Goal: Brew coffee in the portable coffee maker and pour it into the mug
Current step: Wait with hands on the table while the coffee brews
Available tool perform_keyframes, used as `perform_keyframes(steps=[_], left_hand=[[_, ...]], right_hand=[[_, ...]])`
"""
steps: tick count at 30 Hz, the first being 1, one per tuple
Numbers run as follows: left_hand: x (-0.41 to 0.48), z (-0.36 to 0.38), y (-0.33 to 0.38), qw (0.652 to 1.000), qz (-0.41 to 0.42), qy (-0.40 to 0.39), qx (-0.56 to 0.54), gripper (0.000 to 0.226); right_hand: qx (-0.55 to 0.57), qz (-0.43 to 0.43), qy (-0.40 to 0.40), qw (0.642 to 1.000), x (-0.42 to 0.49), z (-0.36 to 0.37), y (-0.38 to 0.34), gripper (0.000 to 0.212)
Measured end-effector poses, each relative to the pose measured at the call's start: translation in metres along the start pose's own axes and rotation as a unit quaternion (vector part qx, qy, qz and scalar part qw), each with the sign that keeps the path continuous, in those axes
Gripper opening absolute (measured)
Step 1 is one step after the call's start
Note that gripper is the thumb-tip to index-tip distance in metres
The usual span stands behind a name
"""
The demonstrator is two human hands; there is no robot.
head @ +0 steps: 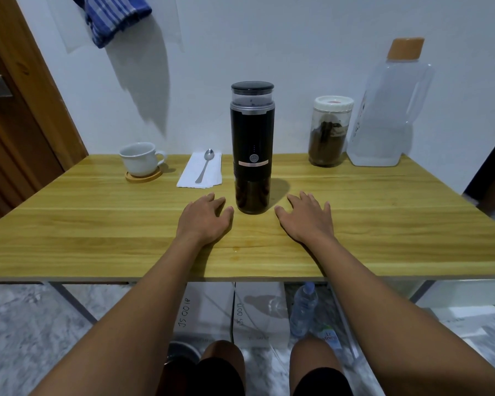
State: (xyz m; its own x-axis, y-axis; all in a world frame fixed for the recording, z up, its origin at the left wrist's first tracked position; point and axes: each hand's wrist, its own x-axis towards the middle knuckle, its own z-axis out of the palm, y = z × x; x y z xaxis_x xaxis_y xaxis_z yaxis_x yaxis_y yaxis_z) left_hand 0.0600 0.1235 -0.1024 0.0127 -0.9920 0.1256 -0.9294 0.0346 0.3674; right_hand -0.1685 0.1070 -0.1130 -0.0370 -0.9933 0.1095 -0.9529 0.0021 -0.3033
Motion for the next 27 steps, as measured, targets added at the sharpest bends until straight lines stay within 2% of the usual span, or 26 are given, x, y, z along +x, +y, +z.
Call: perform_keyframes(steps=[6, 14, 27], left_hand=[[-0.001, -0.004, -0.002, 0.998, -0.012, -0.008, -0.059, 0.055], [0.0, -0.002, -0.002, 1.0, 0.012, -0.02, -0.006, 0.061], [-0.005, -0.004, -0.005, 0.998, 0.032, -0.048, 0.013, 0.066]], right_hand=[[0.045, -0.014, 0.015, 0.999, -0.004, -0.003, -0.001, 0.057], [0.054, -0.024, 0.007, 0.998, -0.008, -0.006, -0.001, 0.056], [0.045, -0.045, -0.024, 0.998, -0.013, -0.01, 0.003, 0.057]])
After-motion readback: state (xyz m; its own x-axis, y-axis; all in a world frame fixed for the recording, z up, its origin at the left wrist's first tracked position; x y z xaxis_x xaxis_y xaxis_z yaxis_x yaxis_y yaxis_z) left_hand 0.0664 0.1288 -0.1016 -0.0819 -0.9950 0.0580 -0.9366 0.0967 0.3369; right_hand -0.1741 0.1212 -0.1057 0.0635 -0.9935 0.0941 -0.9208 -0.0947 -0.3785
